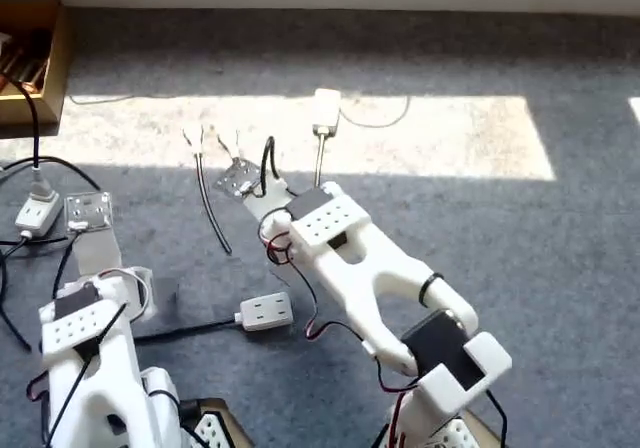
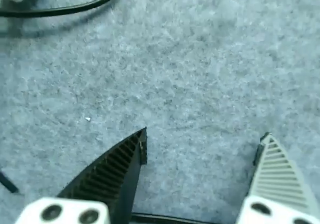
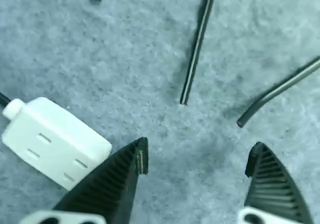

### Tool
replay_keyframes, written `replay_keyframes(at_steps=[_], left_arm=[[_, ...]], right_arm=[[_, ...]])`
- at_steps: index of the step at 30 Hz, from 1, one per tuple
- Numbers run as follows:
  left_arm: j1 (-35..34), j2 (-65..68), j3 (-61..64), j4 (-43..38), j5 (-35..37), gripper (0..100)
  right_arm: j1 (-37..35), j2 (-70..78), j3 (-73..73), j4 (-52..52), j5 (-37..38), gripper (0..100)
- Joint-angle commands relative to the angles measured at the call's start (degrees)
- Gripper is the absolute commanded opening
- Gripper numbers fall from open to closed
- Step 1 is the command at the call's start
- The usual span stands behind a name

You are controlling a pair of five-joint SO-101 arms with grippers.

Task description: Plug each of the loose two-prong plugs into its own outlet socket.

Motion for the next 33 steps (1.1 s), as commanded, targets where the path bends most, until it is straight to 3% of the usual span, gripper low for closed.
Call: replay_keyframes(at_steps=[1, 9, 18, 33], left_arm=[[0.4, -0.92, 0.75, -1.58, -0.44, 34], [3.91, -0.92, 1.19, -1.49, -0.44, 34], [4.09, -0.92, 1.98, -1.58, -0.53, 34], [5.41, -0.92, 2.07, -1.58, -0.53, 34]], right_arm=[[-2.07, -0.48, -2.95, 0.04, 1.23, 31.1], [0.66, -1.27, -6.37, -4.53, 0.88, 31.1], [2.33, 4.18, 1.89, -20.97, -4.84, 31.1], [-3.03, 1.54, 2.33, -21.49, -4.84, 31.1]])
